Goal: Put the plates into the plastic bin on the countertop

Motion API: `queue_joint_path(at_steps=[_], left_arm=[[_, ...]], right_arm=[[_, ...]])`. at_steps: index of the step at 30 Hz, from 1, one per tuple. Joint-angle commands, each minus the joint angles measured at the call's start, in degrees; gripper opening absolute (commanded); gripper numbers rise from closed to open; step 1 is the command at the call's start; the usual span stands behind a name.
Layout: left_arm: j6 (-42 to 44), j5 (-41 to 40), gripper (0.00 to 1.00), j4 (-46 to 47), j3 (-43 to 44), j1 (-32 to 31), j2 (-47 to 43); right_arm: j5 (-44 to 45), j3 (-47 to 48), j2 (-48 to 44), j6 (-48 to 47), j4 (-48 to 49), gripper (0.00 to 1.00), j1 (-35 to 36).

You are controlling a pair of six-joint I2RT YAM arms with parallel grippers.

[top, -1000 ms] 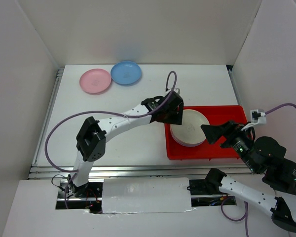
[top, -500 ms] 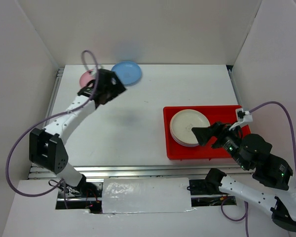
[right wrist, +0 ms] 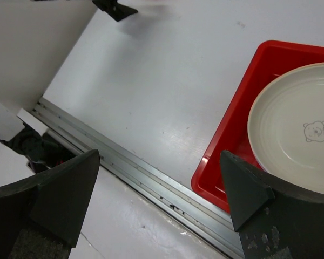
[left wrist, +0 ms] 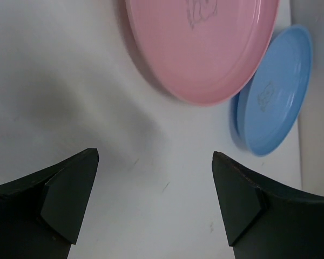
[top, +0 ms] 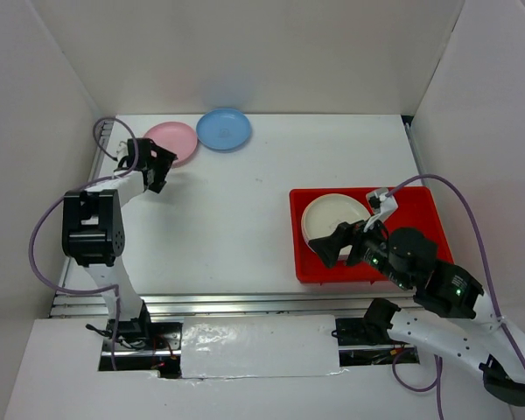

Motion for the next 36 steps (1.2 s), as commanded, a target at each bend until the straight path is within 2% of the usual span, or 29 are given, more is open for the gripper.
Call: queue_joint_path(at_steps=[1,5,9,11,12,14,15,17,18,21,22,23,24,28,29,30,31,32,33,35,36], left_arm=[[-3.67,0.80,0.99,9.74,0.46,3.07,2.74],[-4.12,-0.34,0.99,7.29,4.58,5.18,7.23],[-3.51,-2.80,0.98,-4.38,16.59,5.54,13.46],[-3.07,-4.29,0.96,-11.16,20.92,5.45,17.51],[-2.80,-4.90,0.93,-13.09,24.95,5.54,19.69],[-3.06,-6.22,0.86,-18.46,27.61,5.54,21.20],[-3.59,-6.49,0.74,-19.60,29.02,5.63,22.17],[-4.20,-7.02,0.57,-20.75,28.68,5.89,22.18],[-4.64,-6.93,0.46,-20.41,27.64,5.89,21.92],[-4.82,-6.06,0.37,-19.97,26.92,6.59,21.83],[-4.91,-5.97,0.30,-21.10,27.01,6.85,21.83],[-4.91,-5.97,0.08,-21.72,26.84,7.12,21.22],[-5.17,-6.49,0.00,-22.86,26.83,7.73,20.51],[-8.68,-14.99,0.00,-29.36,21.40,8.35,8.85],[-10.43,-17.72,0.00,-31.72,17.12,8.09,1.16],[-10.97,-22.70,0.00,-32.35,14.90,7.13,-2.74],[-10.54,-24.06,0.00,-31.92,9.92,6.51,-6.79],[-6.62,-24.24,0.00,-30.27,7.52,5.81,-14.48],[-2.75,-19.72,0.00,-22.33,4.71,3.98,-17.78],[6.90,-12.68,0.00,-15.51,-0.47,1.42,-24.54],[8.09,-8.99,0.00,-15.22,-1.02,-4.07,-25.62]], right_arm=[[-0.95,-1.31,1.46,-1.75,2.97,1.00,-0.26],[-0.77,-1.40,2.87,-2.54,2.52,1.00,-0.26],[-0.51,-1.31,2.08,-2.11,2.96,1.00,-0.17],[-0.42,-1.31,1.81,-2.28,3.40,1.00,-0.35],[-0.33,-1.14,1.81,-2.37,3.32,1.00,-0.35],[-0.07,-0.96,1.99,-2.28,3.23,1.00,-0.35],[0.45,-0.87,1.81,-2.28,3.05,1.00,-0.26],[0.72,-0.70,1.72,-2.28,2.88,1.00,-0.52],[0.90,-0.61,1.72,-2.19,2.79,1.00,-0.35],[1.25,-0.08,1.64,-2.11,2.61,1.00,-0.44],[1.42,0.18,1.72,-2.11,2.61,1.00,-0.44],[1.34,0.36,1.64,-1.93,2.26,1.00,-0.35],[1.34,0.53,1.64,-1.93,2.26,1.00,-0.43],[1.34,1.15,1.29,-1.40,1.56,1.00,-0.43],[1.25,1.24,1.28,-1.23,1.73,1.00,-0.44],[1.25,1.24,1.11,-1.05,1.82,1.00,-0.44],[1.16,1.33,1.20,-1.05,1.91,1.00,-0.44],[1.07,1.41,1.11,-1.05,2.08,1.00,-0.52],[1.34,1.50,0.93,-0.88,2.26,1.00,-0.44],[2.12,2.20,0.93,-0.35,2.61,1.00,-0.61],[3.09,2.55,1.02,0.35,2.79,1.00,-0.61]])
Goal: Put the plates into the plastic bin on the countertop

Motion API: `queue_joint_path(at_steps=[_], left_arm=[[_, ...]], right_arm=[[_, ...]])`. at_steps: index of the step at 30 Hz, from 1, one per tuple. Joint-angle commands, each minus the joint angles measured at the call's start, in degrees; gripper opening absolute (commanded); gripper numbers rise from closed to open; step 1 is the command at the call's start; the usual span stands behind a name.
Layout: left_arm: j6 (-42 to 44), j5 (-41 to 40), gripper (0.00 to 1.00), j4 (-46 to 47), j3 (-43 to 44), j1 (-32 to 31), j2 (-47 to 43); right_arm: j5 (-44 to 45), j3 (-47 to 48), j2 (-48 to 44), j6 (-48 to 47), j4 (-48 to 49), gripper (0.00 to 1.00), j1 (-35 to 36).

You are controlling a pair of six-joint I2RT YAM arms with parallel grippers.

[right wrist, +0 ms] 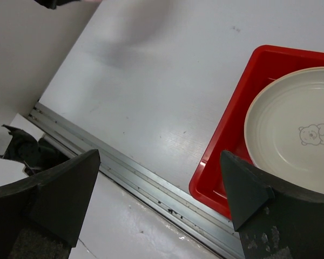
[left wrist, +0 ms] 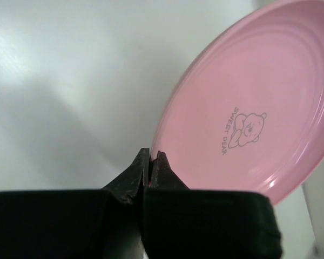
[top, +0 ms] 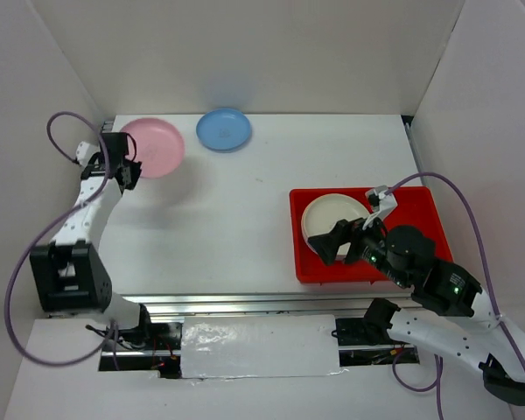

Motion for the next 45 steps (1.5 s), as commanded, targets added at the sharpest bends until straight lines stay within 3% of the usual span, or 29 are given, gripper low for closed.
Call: queue_joint_path(at_steps=[1,4,7,12,20,32,35,36,38,41,42,44,45], left_arm=[[11.91,8.48,0.00,10.53,-1.90,-10.17,-7.16],[14.73,14.61,0.00,11.75,-1.91,-21.59,-6.30],[16.94,19.29,0.00,11.41,2.90,-31.96,0.88],[19.06,18.87,0.00,9.03,12.15,-46.64,10.92],[17.30,19.13,0.00,10.35,16.37,-54.75,21.56],[18.62,18.25,0.03,2.71,31.04,-55.90,29.57],[18.44,17.29,0.20,-0.19,33.95,-55.72,30.88],[18.70,17.46,0.38,0.15,34.04,-55.63,30.97],[19.05,19.04,0.60,1.03,33.52,-55.46,30.71],[19.15,18.35,0.70,1.12,31.52,-56.07,29.05],[18.97,17.21,0.83,2.69,29.58,-56.33,25.30],[17.92,13.52,0.88,7.35,22.23,-55.90,20.63],[17.30,12.11,0.96,8.23,20.00,-55.37,15.38]], right_arm=[[3.35,4.23,-0.36,2.06,1.68,1.00,-0.41],[10.47,8.18,1.40,6.80,-2.10,1.00,-0.50],[15.13,11.00,1.93,10.23,-4.82,1.00,-0.50],[21.19,15.04,0.35,12.87,-10.44,1.00,-0.59],[24.02,17.87,-3.95,16.91,-18.19,1.00,-0.59],[20.68,18.48,-3.69,16.48,-17.93,1.00,-0.42],[20.33,18.57,-3.61,16.13,-17.66,1.00,-0.41],[20.33,18.57,-3.69,16.04,-17.66,1.00,-0.50],[20.24,18.49,-3.87,15.86,-17.58,1.00,-0.50],[20.33,18.40,-4.05,15.69,-17.66,1.00,-0.42],[20.33,18.40,-4.05,15.51,-17.49,1.00,-0.50],[20.33,18.31,-3.79,15.16,-17.49,1.00,-0.50],[20.33,18.31,-3.78,14.99,-17.23,1.00,-0.59]])
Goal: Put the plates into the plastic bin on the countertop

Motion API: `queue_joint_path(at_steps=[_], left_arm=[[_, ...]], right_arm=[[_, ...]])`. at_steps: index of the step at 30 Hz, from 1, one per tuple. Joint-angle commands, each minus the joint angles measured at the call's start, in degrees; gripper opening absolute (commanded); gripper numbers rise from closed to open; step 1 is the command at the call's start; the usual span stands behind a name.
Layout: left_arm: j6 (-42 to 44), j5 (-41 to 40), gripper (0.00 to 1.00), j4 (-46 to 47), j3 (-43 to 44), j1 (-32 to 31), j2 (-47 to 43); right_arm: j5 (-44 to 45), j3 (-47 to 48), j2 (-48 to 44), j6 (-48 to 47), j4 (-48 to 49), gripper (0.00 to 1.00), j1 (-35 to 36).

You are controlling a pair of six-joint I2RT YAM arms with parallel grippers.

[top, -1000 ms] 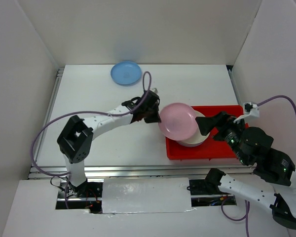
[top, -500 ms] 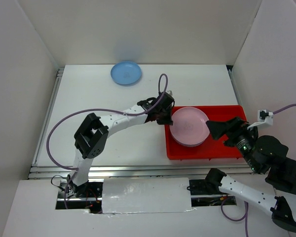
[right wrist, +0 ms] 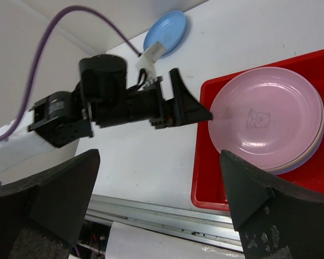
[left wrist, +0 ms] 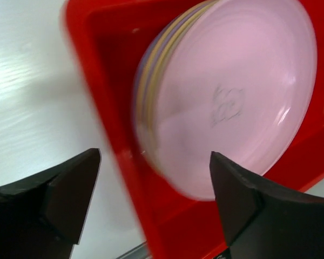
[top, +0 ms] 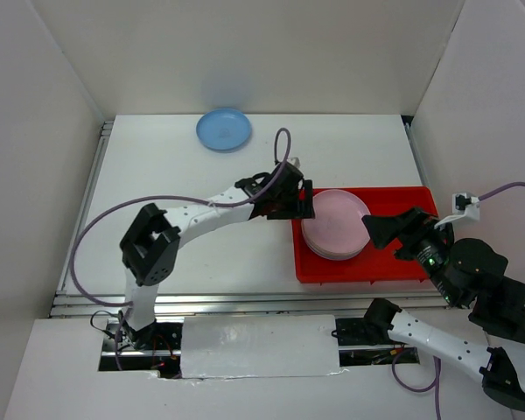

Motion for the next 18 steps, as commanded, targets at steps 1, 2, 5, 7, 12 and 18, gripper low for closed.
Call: queue_joint_path(at_steps=[1,2,5,7,12,18], left_arm=[[-1.19,-6.14,0.99,4.11,-6.70,2.30,-12.72],[-2.76,-9.90,0.99,4.28,-10.89,3.36,-17.53],[-6.99,-16.17,0.99,5.42,-20.31,10.56,-23.99],[-9.18,-17.59,0.99,6.65,-24.97,17.13,-28.03],[-11.39,-9.61,0.99,18.75,-33.78,30.52,-24.11],[-14.81,-0.65,0.99,40.60,-36.15,42.38,-10.91]], right_arm=[[0.11,1.74,0.83,-1.10,0.09,1.00,-0.15],[-0.07,1.39,0.92,-1.36,0.26,1.00,-0.33],[-1.03,-0.45,0.92,-2.42,1.93,1.00,-0.24],[-1.91,-3.16,0.83,-3.82,4.65,1.00,-0.24],[-11.74,-9.41,0.65,-9.09,14.82,1.00,-0.33],[-21.67,-14.51,3.28,-12.61,20.38,1.00,-0.33]])
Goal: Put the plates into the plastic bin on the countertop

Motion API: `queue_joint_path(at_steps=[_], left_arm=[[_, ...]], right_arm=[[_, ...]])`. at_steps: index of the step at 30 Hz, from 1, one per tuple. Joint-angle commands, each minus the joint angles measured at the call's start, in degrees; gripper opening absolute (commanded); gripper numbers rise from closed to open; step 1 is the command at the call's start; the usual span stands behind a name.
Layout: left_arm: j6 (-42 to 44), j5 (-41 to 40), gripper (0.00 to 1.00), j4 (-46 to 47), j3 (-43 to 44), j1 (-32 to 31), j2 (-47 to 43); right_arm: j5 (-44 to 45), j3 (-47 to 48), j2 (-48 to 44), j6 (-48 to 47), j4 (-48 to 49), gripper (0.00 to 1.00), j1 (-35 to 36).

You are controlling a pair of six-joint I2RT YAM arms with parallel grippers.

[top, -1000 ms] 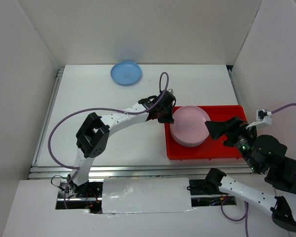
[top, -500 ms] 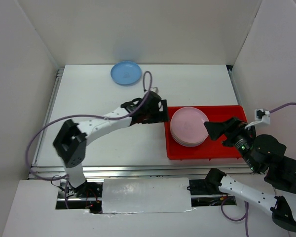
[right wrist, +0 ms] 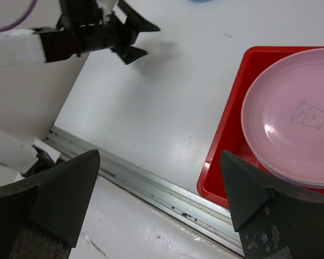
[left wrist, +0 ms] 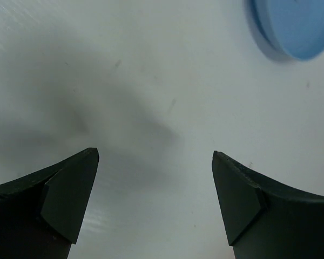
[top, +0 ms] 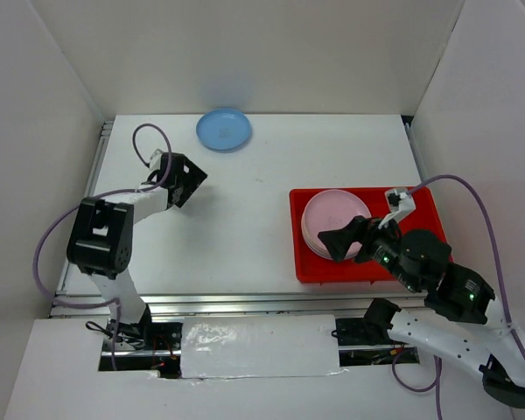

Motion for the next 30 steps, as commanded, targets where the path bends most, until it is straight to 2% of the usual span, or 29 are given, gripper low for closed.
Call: queue_joint_path(at_steps=[1,3,6,7,9,10,11,12,13,14,16,18,19,22,23,25,27,29,30], left_arm=[[-5.63,8.15,0.99,20.48,-2.80,4.89,4.99],[-7.22,10.18,0.99,26.65,-2.90,7.17,9.20],[-7.94,9.84,0.99,25.02,3.23,8.24,15.53],[-7.76,9.06,0.99,22.13,6.04,8.33,17.20],[-7.15,5.02,0.99,9.14,17.10,7.80,23.52],[-6.97,3.61,0.99,3.26,27.14,7.62,25.98],[-6.36,2.38,0.99,-7.58,32.90,7.45,32.18],[-5.75,2.28,0.99,-12.91,38.87,7.19,35.81],[-4.87,2.37,0.98,-18.10,51.29,6.75,42.64],[-4.51,2.63,0.97,-25.11,56.72,6.57,45.40],[-4.77,3.42,0.95,-27.64,64.56,6.13,49.46],[-5.82,3.25,0.89,-26.34,63.90,5.95,50.53],[-6.52,2.90,0.85,-25.46,61.72,5.87,50.18],[-5.83,1.06,0.49,-25.00,61.43,5.25,49.91],[-5.48,0.88,0.32,-25.18,61.87,5.16,50.52],[-4.69,1.22,0.30,-24.48,62.57,4.81,51.14],[-3.99,2.01,0.23,-22.82,62.32,4.72,51.58],[-3.89,1.76,0.03,-22.63,62.40,4.37,51.14],[-3.98,1.32,0.00,-22.90,61.36,3.94,50.36]], right_arm=[[-7.15,-2.34,1.87,-3.70,7.82,1.00,-0.50],[-8.73,-3.49,2.05,-4.31,8.43,1.00,-0.59],[-9.53,-6.04,1.70,-4.84,9.93,1.00,-1.29],[-10.23,-6.74,1.69,-5.19,10.11,1.00,-1.47],[-10.67,-6.92,2.04,-6.07,10.20,1.00,-2.17],[-10.93,-6.83,2.22,-6.42,10.11,1.00,-2.44],[-10.85,-6.75,2.31,-7.29,9.93,1.00,-2.96],[-10.76,-6.48,2.74,-7.56,9.32,1.00,-3.14],[-10.85,-5.79,2.75,-8.00,9.06,1.00,-3.66],[-10.85,-5.52,3.01,-8.70,8.97,1.00,-3.67],[-11.02,-4.64,3.10,-8.88,8.53,1.00,-4.54],[-11.73,-3.94,2.93,-9.32,8.26,1.00,-5.07],[-11.90,-3.67,2.93,-9.41,8.18,1.00,-5.16],[-11.99,-2.79,2.31,-9.59,7.30,1.00,-5.43],[-11.90,-2.62,2.22,-9.59,7.03,1.00,-5.43],[-11.81,-2.26,1.35,-9.33,6.77,1.00,-5.43],[-11.90,-2.53,0.47,-9.41,7.03,1.00,-5.43],[-11.73,-2.70,0.11,-9.33,6.77,1.00,-5.43],[-11.29,-2.70,0.20,-9.41,6.42,1.00,-5.43]])
